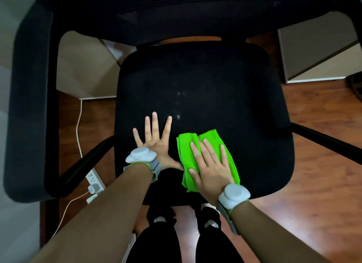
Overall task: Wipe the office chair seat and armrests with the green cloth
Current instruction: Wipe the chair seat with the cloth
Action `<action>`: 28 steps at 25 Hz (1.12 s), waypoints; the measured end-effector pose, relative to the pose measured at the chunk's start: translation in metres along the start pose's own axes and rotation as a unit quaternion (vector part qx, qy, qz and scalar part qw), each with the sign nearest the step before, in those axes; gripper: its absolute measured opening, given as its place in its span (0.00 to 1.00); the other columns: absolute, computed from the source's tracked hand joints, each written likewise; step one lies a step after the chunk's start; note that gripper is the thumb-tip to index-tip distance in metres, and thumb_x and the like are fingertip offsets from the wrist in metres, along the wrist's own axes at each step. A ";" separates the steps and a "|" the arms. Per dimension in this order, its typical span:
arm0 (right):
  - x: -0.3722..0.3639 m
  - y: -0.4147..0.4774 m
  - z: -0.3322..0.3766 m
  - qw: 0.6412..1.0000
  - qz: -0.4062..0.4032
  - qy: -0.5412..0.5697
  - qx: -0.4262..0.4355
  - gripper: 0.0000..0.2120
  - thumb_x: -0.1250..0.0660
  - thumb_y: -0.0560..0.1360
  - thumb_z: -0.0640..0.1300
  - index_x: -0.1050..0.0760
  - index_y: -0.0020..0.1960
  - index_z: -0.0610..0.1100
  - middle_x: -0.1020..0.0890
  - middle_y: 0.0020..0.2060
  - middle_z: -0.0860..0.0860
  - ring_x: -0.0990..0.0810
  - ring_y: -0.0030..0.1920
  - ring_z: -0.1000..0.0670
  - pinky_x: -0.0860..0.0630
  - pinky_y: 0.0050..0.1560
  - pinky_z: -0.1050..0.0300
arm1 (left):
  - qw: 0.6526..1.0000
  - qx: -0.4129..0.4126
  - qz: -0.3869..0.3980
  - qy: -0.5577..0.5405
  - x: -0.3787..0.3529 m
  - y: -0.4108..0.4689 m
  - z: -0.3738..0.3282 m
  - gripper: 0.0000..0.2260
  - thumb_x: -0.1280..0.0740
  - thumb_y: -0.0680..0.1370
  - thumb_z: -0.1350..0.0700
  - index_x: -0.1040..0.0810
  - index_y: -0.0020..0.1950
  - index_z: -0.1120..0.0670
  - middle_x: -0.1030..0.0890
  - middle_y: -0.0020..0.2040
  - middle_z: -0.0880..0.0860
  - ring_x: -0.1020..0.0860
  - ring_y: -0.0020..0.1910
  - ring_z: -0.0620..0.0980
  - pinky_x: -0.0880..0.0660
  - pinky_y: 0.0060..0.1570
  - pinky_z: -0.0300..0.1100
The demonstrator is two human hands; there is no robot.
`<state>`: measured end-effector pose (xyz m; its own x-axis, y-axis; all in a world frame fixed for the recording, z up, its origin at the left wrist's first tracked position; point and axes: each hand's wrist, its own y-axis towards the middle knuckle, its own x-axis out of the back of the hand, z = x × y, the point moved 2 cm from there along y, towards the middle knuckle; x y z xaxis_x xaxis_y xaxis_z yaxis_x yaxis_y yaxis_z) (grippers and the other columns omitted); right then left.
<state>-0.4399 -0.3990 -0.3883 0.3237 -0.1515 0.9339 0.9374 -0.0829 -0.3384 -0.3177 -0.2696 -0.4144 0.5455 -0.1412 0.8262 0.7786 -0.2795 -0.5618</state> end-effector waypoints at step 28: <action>0.001 0.021 -0.085 0.984 -0.064 0.010 -0.164 0.29 0.50 0.77 0.55 0.49 0.76 0.50 0.45 0.76 0.49 0.45 0.76 0.46 0.50 0.72 0.38 | 0.998 -0.047 0.030 -0.027 0.005 -0.004 0.002 0.69 0.43 0.39 0.18 0.79 0.67 0.40 0.83 0.67 0.52 0.83 0.65 0.52 0.88 0.52 0.55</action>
<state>-0.4309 -0.4847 -0.4044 0.2003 -0.1383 0.9699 0.8771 -0.4158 -0.2405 -0.3173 -0.2671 -0.4083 0.6088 -0.1091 0.7858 0.7126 -0.3601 -0.6021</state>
